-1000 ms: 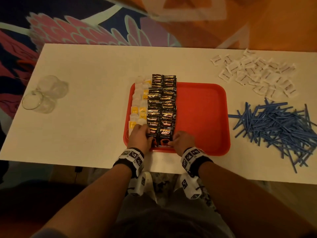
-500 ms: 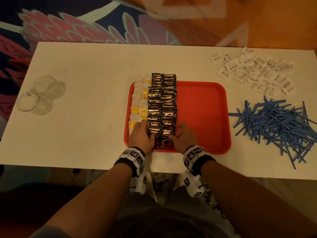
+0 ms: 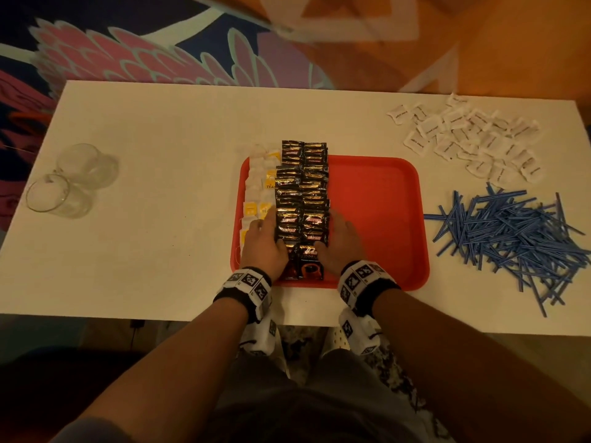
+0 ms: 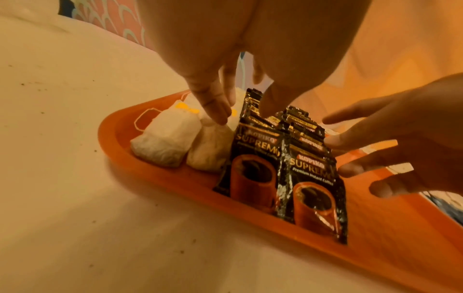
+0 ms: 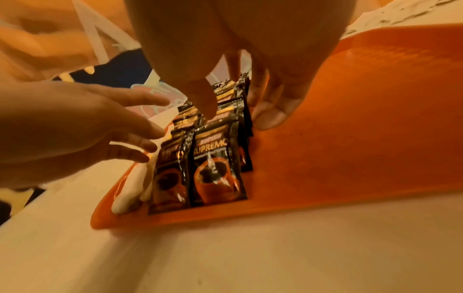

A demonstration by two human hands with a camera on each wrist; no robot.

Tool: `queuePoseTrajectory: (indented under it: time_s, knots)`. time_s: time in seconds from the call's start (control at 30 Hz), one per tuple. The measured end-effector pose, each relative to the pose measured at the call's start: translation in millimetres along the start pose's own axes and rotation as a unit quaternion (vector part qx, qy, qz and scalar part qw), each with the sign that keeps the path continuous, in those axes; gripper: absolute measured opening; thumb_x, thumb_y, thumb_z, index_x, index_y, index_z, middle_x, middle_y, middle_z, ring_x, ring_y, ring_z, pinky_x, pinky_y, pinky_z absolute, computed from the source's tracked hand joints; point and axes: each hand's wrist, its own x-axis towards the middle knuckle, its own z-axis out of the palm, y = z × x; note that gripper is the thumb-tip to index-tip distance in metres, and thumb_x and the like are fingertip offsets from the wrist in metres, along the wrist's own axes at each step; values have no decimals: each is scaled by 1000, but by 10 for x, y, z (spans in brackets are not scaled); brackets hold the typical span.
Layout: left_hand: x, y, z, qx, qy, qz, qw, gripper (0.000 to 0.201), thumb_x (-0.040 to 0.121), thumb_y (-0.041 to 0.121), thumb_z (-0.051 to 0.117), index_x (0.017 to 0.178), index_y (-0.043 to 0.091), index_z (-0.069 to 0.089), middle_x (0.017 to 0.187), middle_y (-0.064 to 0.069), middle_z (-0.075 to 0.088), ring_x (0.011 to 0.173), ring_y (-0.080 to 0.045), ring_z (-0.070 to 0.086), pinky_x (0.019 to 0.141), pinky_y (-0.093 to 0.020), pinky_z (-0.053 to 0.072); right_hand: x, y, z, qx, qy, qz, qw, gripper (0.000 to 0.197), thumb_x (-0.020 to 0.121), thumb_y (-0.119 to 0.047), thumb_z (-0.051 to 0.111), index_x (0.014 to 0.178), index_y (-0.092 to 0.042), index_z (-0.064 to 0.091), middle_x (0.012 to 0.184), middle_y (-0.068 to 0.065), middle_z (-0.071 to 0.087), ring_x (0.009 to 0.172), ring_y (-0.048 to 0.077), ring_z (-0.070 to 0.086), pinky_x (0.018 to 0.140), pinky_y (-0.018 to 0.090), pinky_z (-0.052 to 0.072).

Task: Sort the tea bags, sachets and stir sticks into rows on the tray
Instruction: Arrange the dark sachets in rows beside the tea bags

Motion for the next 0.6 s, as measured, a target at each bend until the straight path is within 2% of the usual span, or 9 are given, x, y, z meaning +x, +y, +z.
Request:
queuePoseTrajectory:
  time_s: [0.07,0.13,0.2,0.27,0.37,0.43,0.47,0.5,0.6]
  knots:
    - [40,36,-39,-60,0,-27,998,75,95,5,50,159,22,15,146,-13,45,130,-28,47,101,-34,41,43,-48,-49,45,13,33,998,66,85,-11,64,143,-20,34,129,-4,51,117,17,51,92,30,44]
    - [72,89,-66,-116,-16,-53,992,76,95,2,48,159,21,12,149,-13,46,132,-28,48,106,-35,41,74,-80,-75,91,-2,64,994,62,88,-9,62,142,-21,35,120,-11,51,102,11,53,82,27,46]
    - [70,157,-80,-146,-42,-65,986,74,96,1,46,159,21,12,152,-8,45,132,-25,49,101,-29,41,105,-97,-31,112,-16,64,991,54,88,-15,63,135,-26,40,113,-10,59,90,9,57,70,25,48]
    - [49,220,-85,-172,-50,-67,982,71,97,0,44,158,22,17,151,-8,46,130,-23,50,96,-25,39,121,-113,27,118,-20,66,991,52,88,-17,61,134,-28,41,108,-7,62,87,10,60,61,21,43]
    - [90,258,-106,-208,-38,-84,974,70,97,1,45,158,22,17,150,-7,45,132,-26,49,101,-27,41,138,-167,13,118,-27,77,990,56,87,-12,59,138,-26,39,111,-3,63,90,14,62,60,22,45]
    - [150,292,-149,-231,-29,-93,968,72,95,6,46,157,29,19,144,1,48,124,-27,56,104,-41,48,177,-196,-45,113,-22,83,990,56,86,-8,57,137,-22,39,116,-2,61,92,17,62,64,27,49]
    - [177,325,-186,-252,-30,-93,963,72,91,9,47,154,36,23,136,8,51,116,-27,61,99,-48,51,207,-213,-77,110,-18,88,990,55,86,-6,56,137,-20,40,116,-2,60,93,17,61,66,29,50]
    - [235,327,-202,-274,-32,-92,957,72,87,12,47,150,42,29,130,10,56,108,-25,64,94,-52,54,235,-226,-104,110,-16,93,989,53,86,-5,56,135,-19,40,113,-2,58,93,17,60,68,30,51]
    - [402,339,-260,-324,-52,-105,939,72,84,9,48,143,46,35,119,11,61,97,-20,66,91,-54,55,304,-270,-129,129,-26,105,986,46,89,-6,56,130,-21,41,109,-1,59,90,14,59,74,33,53]
